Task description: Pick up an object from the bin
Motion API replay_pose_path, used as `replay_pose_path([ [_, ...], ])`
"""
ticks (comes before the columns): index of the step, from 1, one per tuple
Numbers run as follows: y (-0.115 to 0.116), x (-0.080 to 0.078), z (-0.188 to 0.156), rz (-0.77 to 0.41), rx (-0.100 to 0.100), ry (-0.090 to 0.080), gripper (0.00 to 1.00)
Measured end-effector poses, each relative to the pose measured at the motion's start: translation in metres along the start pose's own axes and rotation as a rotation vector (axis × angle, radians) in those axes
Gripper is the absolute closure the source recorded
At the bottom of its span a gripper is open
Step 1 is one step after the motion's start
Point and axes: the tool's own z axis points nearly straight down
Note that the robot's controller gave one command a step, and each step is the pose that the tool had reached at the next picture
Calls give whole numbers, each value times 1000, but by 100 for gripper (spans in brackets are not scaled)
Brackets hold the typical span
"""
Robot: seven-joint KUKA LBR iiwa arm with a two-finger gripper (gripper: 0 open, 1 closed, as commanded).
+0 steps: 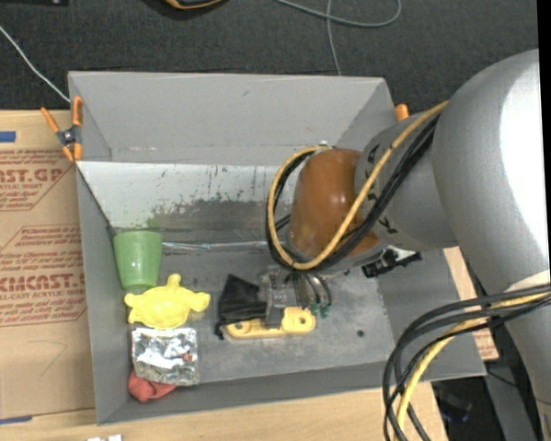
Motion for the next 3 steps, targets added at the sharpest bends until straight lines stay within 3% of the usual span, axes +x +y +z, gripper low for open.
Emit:
replay_pose_path([
  [1, -2, -10, -60, 45, -2, -7, 100],
  [2, 4, -13, -62, 53, -2, -1, 100],
  [3, -3, -15, -167, 29, -3, -4, 100],
])
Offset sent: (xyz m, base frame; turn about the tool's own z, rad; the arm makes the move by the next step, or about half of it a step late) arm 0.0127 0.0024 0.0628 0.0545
